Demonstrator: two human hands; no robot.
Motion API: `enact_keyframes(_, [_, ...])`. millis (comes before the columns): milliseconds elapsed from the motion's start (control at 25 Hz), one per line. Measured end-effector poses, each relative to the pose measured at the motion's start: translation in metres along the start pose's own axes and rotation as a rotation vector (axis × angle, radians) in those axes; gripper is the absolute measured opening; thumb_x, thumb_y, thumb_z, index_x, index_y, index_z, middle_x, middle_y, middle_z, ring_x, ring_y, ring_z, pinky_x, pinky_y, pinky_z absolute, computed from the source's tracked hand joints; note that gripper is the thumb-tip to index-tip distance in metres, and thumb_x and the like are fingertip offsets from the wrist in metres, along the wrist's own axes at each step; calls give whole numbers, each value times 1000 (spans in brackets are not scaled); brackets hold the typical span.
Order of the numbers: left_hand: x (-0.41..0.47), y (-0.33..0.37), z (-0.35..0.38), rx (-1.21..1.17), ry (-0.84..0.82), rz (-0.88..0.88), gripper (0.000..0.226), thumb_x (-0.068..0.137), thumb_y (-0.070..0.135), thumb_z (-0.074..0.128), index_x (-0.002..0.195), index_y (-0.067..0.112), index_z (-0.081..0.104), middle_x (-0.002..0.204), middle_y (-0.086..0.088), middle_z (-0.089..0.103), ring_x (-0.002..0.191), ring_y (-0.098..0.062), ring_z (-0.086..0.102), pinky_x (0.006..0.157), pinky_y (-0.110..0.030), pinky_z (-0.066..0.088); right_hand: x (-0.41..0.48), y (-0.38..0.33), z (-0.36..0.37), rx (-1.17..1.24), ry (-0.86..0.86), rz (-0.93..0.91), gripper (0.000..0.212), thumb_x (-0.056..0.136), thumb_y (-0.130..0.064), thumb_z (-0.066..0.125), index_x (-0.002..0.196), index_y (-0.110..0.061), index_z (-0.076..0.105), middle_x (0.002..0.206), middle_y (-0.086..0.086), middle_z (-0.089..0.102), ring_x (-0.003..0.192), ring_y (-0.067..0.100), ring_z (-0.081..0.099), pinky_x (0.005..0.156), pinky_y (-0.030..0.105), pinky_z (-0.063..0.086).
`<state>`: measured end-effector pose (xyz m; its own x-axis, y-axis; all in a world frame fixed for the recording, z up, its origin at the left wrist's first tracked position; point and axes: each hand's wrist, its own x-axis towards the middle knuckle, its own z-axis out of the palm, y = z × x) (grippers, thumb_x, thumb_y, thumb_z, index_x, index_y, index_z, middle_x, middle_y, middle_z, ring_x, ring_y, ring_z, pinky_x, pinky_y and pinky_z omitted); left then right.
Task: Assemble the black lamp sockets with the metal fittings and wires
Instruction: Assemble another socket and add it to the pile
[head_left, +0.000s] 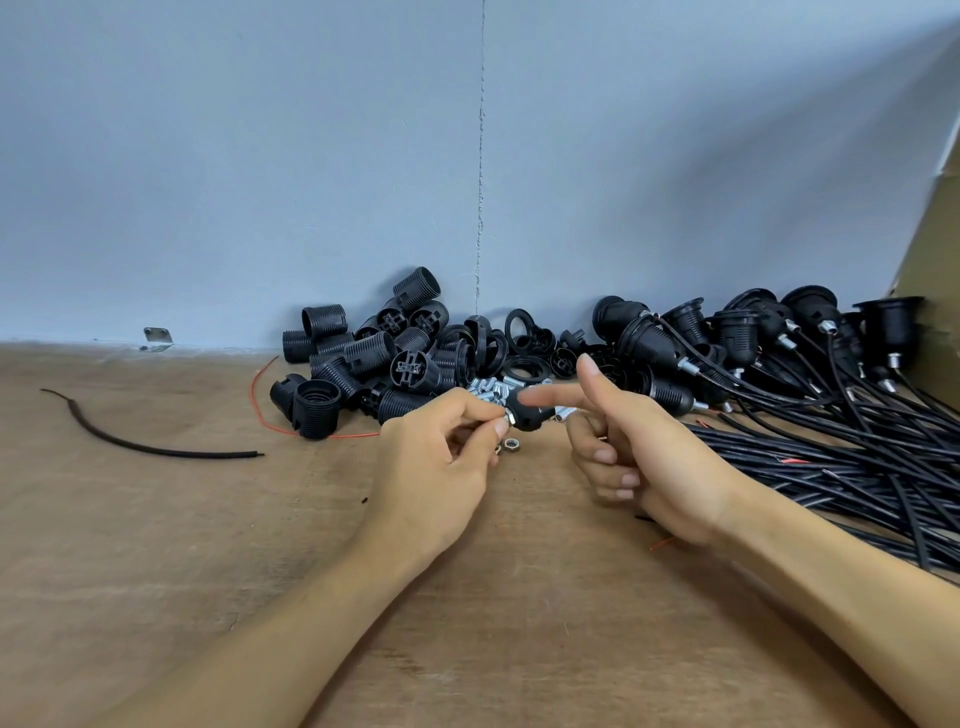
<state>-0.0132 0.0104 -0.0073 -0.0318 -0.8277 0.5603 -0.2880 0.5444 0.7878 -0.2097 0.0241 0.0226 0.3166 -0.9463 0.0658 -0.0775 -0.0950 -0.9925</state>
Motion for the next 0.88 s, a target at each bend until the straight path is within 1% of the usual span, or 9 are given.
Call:
enact_keyframes(120, [-3, 1, 1, 24, -36, 41, 28, 89, 10, 74, 80, 36, 72, 73, 13, 74, 66, -6, 71, 66, -18, 54, -2, 1, 0, -50, -10, -31, 35, 94, -55, 55, 123, -41, 67, 63, -3, 26, 49, 11, 20, 45, 23, 20])
enact_keyframes(280, [-2, -2, 1, 9, -22, 52, 29, 89, 10, 75, 82, 38, 73, 74, 10, 74, 65, -10, 71, 65, -29, 57, -1, 3, 0, -123, -26, -28, 31, 95, -32, 64, 124, -42, 65, 59, -6, 27, 51, 13, 20, 45, 25, 17])
enact_keyframes(400, [-3, 0, 1, 28, -21, 59, 27, 89, 10, 75, 81, 36, 73, 70, 10, 73, 65, -9, 71, 62, -19, 53, -1, 2, 0, -186, 4, -35, 31, 97, -26, 64, 126, -36, 65, 56, -7, 30, 49, 11, 23, 44, 22, 20])
enact_keyframes(480, [-4, 1, 1, 50, -23, 60, 26, 89, 10, 75, 80, 34, 72, 67, 11, 72, 64, -7, 70, 62, -12, 49, -2, 2, 3, -219, 12, -19, 18, 98, -37, 60, 112, -33, 71, 56, -7, 31, 48, 11, 24, 42, 19, 23])
enact_keyframes(560, [-6, 4, 1, 62, -37, 89, 23, 89, 9, 74, 79, 30, 73, 67, 13, 71, 62, -6, 67, 60, -9, 47, -2, 1, 6, -231, 18, 36, 38, 99, -52, 50, 74, -29, 68, 56, -4, 27, 49, 13, 21, 42, 20, 22])
enact_keyframes(600, [-7, 6, 1, 87, -42, 134, 22, 89, 10, 74, 78, 29, 72, 68, 18, 70, 59, -8, 65, 58, -8, 45, -1, 0, 7, -225, 41, 76, 50, 99, -57, 44, 65, -25, 63, 55, -3, 25, 48, 13, 19, 41, 20, 21])
enact_keyframes(680, [-11, 12, 4, 156, -41, 244, 19, 88, 11, 75, 80, 28, 72, 70, 29, 66, 55, -15, 62, 53, -7, 40, 1, -1, 7, -232, 83, 122, 61, 98, -64, 36, 71, -17, 63, 52, -1, 27, 44, 13, 21, 41, 20, 21])
enact_keyframes(760, [-12, 11, 6, 142, -38, 251, 17, 89, 10, 74, 82, 26, 73, 71, 28, 67, 56, -14, 63, 53, -8, 42, 0, 2, 6, -289, 96, 61, 61, 96, -69, 39, 82, -16, 64, 54, 6, 42, 43, 16, 33, 41, 22, 27])
enact_keyframes(880, [-8, 4, 6, 30, -28, 109, 21, 91, 8, 73, 82, 27, 71, 70, 8, 71, 61, -12, 68, 61, -21, 53, -2, 5, 6, -220, 49, -69, 32, 93, -53, 57, 104, -25, 68, 76, 11, 59, 55, 17, 50, 44, 23, 35])
